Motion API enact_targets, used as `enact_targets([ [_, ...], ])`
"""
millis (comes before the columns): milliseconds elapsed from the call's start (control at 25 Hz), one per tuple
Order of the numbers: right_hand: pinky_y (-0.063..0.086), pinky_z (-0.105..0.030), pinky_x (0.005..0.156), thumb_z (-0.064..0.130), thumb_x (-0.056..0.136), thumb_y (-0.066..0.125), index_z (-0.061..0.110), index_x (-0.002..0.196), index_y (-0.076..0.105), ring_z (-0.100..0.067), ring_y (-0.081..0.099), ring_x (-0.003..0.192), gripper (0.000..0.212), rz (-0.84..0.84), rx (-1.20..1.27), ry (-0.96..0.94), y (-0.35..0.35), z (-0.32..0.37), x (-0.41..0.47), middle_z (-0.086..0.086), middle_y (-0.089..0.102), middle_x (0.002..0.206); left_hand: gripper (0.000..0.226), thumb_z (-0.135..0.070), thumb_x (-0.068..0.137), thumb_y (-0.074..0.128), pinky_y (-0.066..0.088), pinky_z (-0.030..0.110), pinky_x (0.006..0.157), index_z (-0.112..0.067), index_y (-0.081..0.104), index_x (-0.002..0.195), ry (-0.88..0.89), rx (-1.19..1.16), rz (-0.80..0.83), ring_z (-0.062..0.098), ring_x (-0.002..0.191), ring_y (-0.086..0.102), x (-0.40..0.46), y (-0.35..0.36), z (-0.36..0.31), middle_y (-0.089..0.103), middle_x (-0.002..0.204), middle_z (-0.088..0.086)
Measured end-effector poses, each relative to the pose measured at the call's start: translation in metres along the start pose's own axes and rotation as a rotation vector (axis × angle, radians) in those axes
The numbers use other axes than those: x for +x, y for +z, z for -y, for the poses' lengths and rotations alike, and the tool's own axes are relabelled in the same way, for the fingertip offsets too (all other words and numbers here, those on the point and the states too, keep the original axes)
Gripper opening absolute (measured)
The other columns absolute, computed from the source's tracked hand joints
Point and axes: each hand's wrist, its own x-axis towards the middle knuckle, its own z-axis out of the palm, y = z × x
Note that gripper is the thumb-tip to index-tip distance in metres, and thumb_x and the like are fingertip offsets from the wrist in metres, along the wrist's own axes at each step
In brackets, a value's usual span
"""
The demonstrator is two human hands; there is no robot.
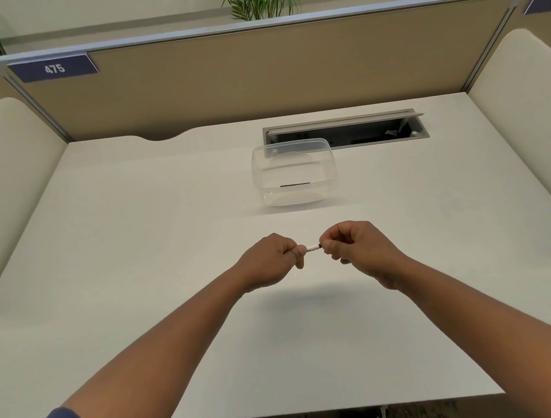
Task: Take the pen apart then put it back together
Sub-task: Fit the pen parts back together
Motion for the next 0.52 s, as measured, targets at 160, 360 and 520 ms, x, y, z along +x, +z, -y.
enact_targets([
  [160, 0.042, -0.022, 0.057, 0.014, 0.089, 0.071, 0.018, 0.083, 0.075, -0.010, 0.052, 0.063, 0.008, -0.048, -0.128, -0.096, 0.003, -0.002, 0.000, 0.005, 0.066, 0.070, 0.042, -0.040, 0.102, 0.050, 0.025, 0.027, 0.049, -0.013, 0.073, 0.081, 0.003, -0.150, 0.065, 0.015, 0.044, 0.027, -0.001, -0.003, 0.002, 0.036, 0.059, 0.002],
  [360, 0.047, -0.026, 0.060, 0.008, 0.091, 0.065, 0.004, 0.083, 0.071, -0.015, 0.058, 0.065, 0.011, -0.008, 0.053, 0.125, 0.007, -0.004, 0.004, -0.007, 0.069, 0.074, 0.038, -0.047, 0.102, 0.043, 0.045, 0.034, 0.063, -0.025, 0.071, 0.087, 0.015, 0.267, -0.047, 0.014, 0.058, 0.053, -0.001, 0.003, -0.004, 0.060, 0.063, -0.007],
  [520, 0.043, -0.025, 0.056, 0.016, 0.095, 0.063, 0.001, 0.088, 0.070, -0.015, 0.053, 0.060, 0.018, 0.067, 0.260, 0.355, 0.006, -0.004, 0.006, -0.007, 0.064, 0.072, 0.041, -0.047, 0.103, 0.038, 0.042, 0.034, 0.058, -0.021, 0.061, 0.081, 0.143, 0.517, -0.195, 0.023, 0.068, 0.056, -0.003, 0.013, 0.001, 0.062, 0.069, -0.003],
])
